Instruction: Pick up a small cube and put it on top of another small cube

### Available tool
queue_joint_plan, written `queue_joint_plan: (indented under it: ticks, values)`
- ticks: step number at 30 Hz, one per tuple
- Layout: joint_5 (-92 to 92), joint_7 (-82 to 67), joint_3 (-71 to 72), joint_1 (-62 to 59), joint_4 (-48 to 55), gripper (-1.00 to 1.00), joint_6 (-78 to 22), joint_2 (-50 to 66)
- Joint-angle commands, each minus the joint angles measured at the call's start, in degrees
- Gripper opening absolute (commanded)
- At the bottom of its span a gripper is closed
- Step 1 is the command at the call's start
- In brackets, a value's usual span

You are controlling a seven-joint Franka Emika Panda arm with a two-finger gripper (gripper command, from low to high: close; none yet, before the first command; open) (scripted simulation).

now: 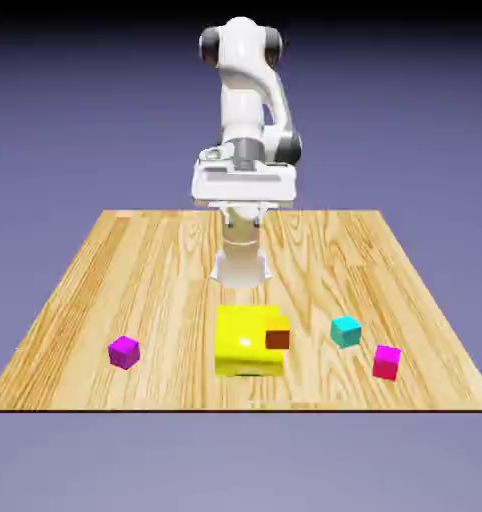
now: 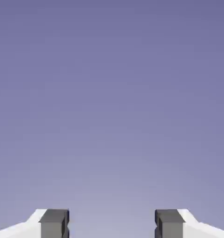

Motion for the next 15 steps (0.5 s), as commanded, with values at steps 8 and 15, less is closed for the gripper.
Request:
queue_joint_plan:
  ticks: [8,15]
  values:
    - [-3.26,-19.94,4.99,-8.55,7.42,0.0,-9.78,9.68]
    - [-6.1,-37.38,9.35,-16.04,13.91,0.0,-18.34,18.15]
